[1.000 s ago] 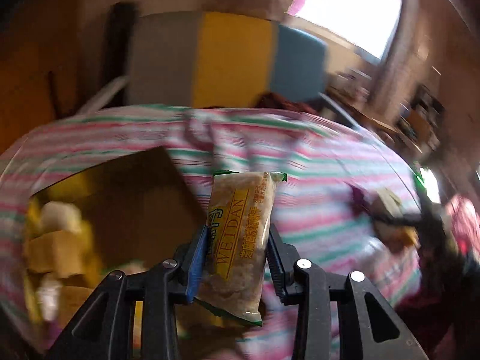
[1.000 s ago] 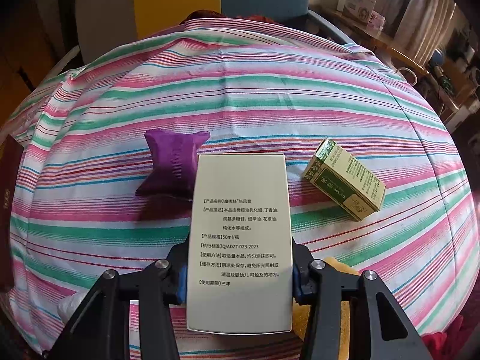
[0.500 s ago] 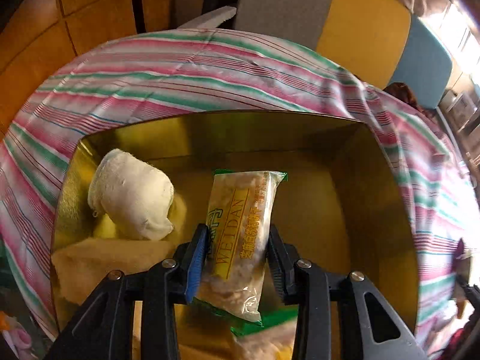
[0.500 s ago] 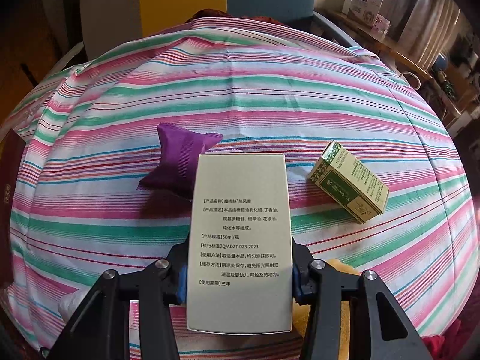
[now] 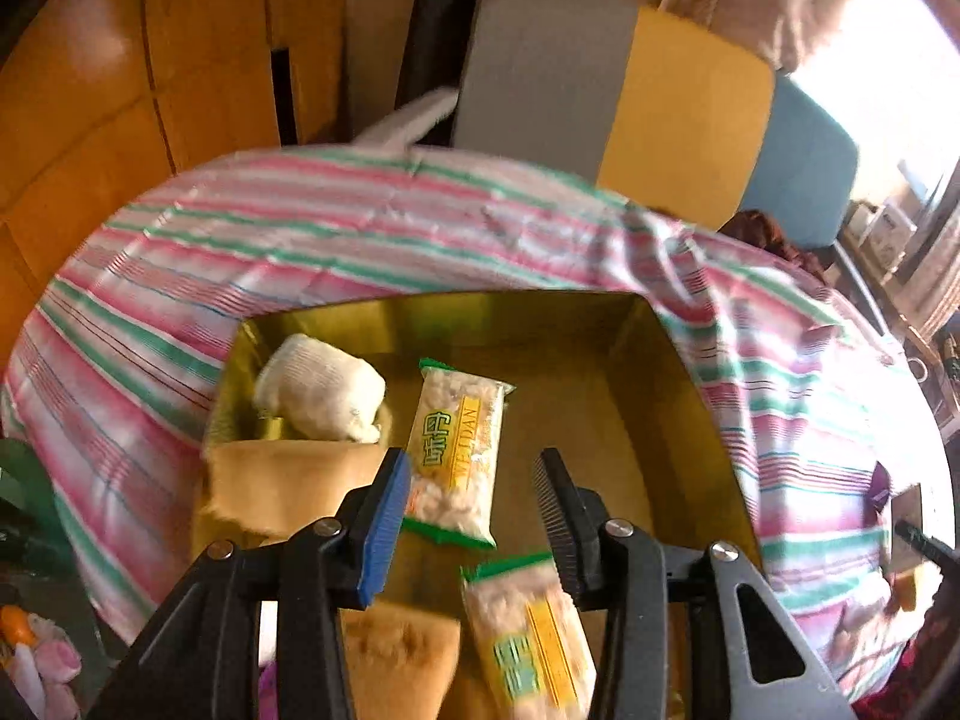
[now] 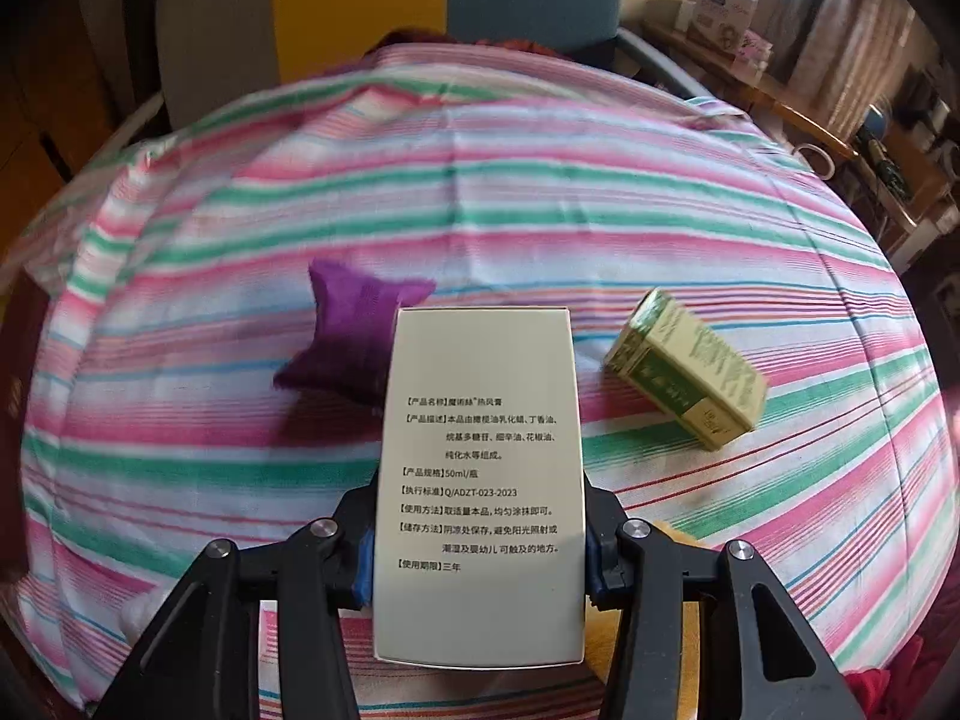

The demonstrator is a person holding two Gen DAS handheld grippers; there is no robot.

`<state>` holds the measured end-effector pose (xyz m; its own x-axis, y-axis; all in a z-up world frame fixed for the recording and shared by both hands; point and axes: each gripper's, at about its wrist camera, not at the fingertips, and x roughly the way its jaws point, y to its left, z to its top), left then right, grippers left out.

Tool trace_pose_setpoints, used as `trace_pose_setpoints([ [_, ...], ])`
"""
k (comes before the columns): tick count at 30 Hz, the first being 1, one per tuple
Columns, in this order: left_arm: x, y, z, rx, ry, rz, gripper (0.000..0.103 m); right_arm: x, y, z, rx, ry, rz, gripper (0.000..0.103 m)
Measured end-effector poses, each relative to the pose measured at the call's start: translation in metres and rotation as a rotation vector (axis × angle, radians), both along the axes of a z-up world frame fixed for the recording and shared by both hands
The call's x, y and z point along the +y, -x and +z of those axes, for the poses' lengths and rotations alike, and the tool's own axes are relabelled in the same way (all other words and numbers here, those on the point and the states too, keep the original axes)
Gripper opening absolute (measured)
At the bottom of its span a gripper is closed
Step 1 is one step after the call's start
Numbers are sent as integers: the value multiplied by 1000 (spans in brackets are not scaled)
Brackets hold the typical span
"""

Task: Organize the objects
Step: 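Carry the white box into the gold tray and open the right tool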

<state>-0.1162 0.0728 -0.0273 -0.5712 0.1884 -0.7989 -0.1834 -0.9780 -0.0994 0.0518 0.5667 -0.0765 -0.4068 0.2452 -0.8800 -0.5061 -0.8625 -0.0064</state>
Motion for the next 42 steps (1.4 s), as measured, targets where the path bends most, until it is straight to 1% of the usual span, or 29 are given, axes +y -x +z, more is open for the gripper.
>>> trace_pose_setpoints([
  [4, -7, -29, 15, 69, -11, -10, 43, -1, -8, 23, 87, 34, -32, 50],
  [7, -10, -47, 19, 89, -24, -19, 43, -20, -7, 47, 152, 42, -4, 50],
  [11, -15, -61, 17, 101, -31, -29, 43, -67, 13, 73, 206, 64, 120, 50],
  [15, -20, -74, 12, 102, -24, -38, 43, -146, 47, 89, 225, 88, 320, 50],
  [18, -26, -79, 7, 92, -30, -36, 43, -203, 72, 93, 226, 109, 455, 50],
  [20, -32, -80, 3, 80, -48, -28, 43, -248, 92, 94, 219, 126, 550, 50],
  [23, -42, -82, 1, 88, -64, -7, 43, -303, 112, 87, 197, 113, 652, 50],
  [24, -45, -82, 0, 91, -64, 1, 43, -313, 117, 83, 187, 114, 672, 50],
  [26, -54, -82, -2, 85, -73, 14, 43, -338, 132, 69, 152, 103, 710, 50],
  [28, -62, -82, -5, 76, -83, 31, 43, -359, 149, 49, 100, 76, 737, 50],
  [30, -69, -81, -8, 67, -90, 48, 43, -375, 164, 28, 44, 32, 756, 50],
  [32, -76, -80, -12, 58, -95, 66, 43, -382, 176, 11, -3, 15, 752, 51],
  [33, -79, -78, -14, 54, -98, 73, 43, -384, 182, 2, -22, 23, 751, 51],
  [35, -83, -77, -15, 55, -103, 84, 43, -389, 188, -8, -30, 57, 751, 52],
  [36, -84, -76, -16, 54, -103, 87, 43, -391, 190, -10, -28, 66, 754, 52],
  [38, -85, -76, -17, 50, -106, 92, 43, -394, 189, -13, -25, 73, 755, 57],
  [41, -85, -76, -16, 56, -99, 92, 43, -394, 188, -6, -7, 77, 758, 63],
  [42, -84, -76, -15, 58, -98, 92, 43, -393, 185, -2, 6, 79, 753, 67],
])
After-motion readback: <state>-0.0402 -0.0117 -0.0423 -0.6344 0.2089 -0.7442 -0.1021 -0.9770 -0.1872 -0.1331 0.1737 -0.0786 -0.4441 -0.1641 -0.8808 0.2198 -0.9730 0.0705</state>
